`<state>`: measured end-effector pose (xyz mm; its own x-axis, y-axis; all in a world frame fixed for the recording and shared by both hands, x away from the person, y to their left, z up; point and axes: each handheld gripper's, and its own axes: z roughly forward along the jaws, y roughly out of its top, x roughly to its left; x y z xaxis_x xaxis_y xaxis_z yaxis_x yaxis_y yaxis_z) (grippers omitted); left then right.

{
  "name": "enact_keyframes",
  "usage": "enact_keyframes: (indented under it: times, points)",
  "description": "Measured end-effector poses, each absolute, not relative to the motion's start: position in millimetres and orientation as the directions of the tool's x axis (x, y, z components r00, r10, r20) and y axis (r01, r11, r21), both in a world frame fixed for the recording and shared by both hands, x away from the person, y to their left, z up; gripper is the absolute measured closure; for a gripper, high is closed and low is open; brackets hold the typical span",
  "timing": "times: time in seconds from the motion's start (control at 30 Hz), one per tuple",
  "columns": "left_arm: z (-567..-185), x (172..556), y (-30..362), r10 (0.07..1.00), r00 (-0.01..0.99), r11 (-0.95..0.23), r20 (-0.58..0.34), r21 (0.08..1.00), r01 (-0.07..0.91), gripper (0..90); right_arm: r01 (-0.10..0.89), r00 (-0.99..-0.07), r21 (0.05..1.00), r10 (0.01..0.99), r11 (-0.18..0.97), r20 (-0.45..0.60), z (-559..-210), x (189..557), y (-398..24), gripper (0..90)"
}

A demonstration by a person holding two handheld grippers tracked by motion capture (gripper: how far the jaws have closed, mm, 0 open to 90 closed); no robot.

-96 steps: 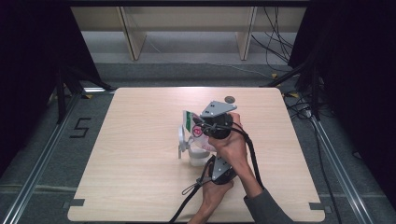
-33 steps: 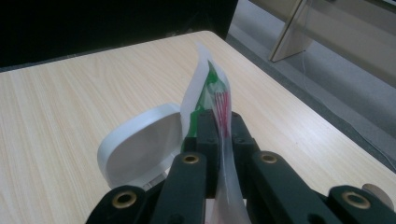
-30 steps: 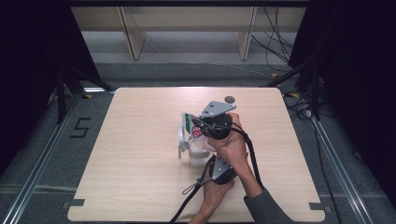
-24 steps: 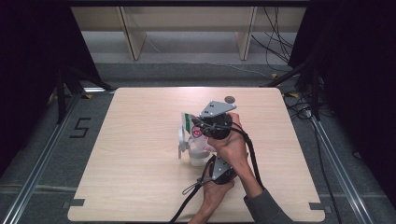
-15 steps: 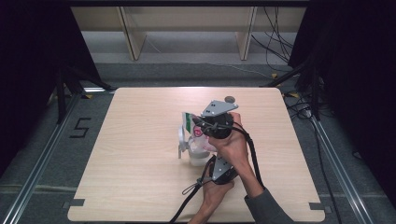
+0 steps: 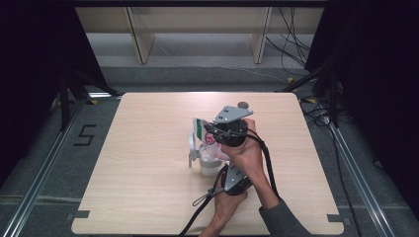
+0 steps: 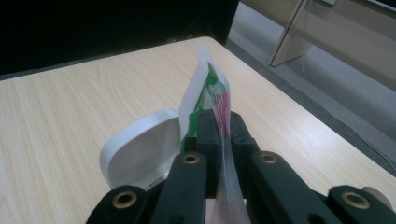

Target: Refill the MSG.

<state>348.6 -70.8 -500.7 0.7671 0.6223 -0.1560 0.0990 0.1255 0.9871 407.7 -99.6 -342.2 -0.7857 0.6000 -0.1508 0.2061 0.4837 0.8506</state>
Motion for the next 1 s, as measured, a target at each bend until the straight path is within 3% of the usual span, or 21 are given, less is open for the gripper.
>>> enact_keyframes:
  times: [1.0]
  points:
    - [-500.9, 348.7, -70.2, 0.625, 0.763, 0.133, -0.166, 0.985, 0.106, 80.8, 0.200, -0.791, 0.843, 0.591, 0.499, -0.162, -344.3, 407.0, -95.6, 87.5]
